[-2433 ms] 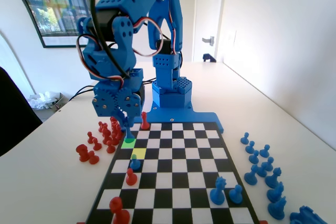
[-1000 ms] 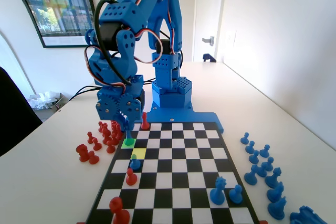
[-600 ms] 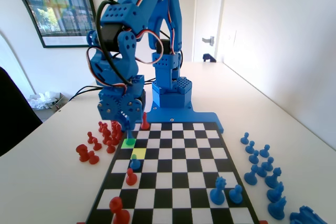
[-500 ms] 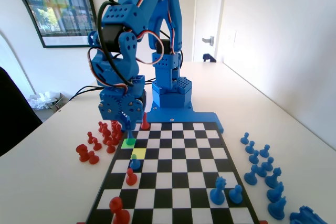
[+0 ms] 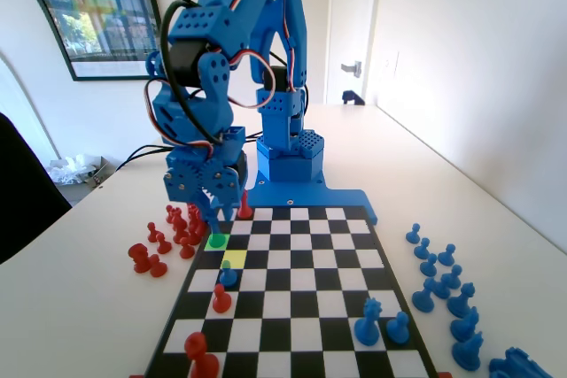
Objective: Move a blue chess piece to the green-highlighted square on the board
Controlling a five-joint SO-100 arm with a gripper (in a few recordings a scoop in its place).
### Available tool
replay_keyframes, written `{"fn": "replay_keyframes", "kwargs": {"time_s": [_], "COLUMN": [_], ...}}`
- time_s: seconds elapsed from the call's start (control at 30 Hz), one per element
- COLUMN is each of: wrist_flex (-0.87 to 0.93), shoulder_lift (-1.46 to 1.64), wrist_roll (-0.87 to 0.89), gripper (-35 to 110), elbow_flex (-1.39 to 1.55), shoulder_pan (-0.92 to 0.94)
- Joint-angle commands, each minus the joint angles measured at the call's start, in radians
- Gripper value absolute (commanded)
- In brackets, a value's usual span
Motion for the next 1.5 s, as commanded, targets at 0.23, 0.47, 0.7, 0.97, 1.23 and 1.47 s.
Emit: {"fn": "replay_keyframes", "kwargs": {"time_s": [0.23, 0.47, 0.7, 0.97, 1.23, 1.47], "wrist_flex": [0.347, 0.512, 0.563, 0.764, 0.881, 0.836], "shoulder_lift": [0.095, 0.158, 0.359, 0.649, 0.976, 1.209], "wrist_roll": [-0.037, -0.015, 0.035, 0.124, 0.17, 0.276], "gripper": [6, 1, 1, 1, 1, 1], "elbow_flex": [-0.295, -0.439, -0.405, -0.39, -0.295, -0.156], "shoulder_pan": [0.026, 0.005, -0.087, -0.256, -0.377, -0.482]}}
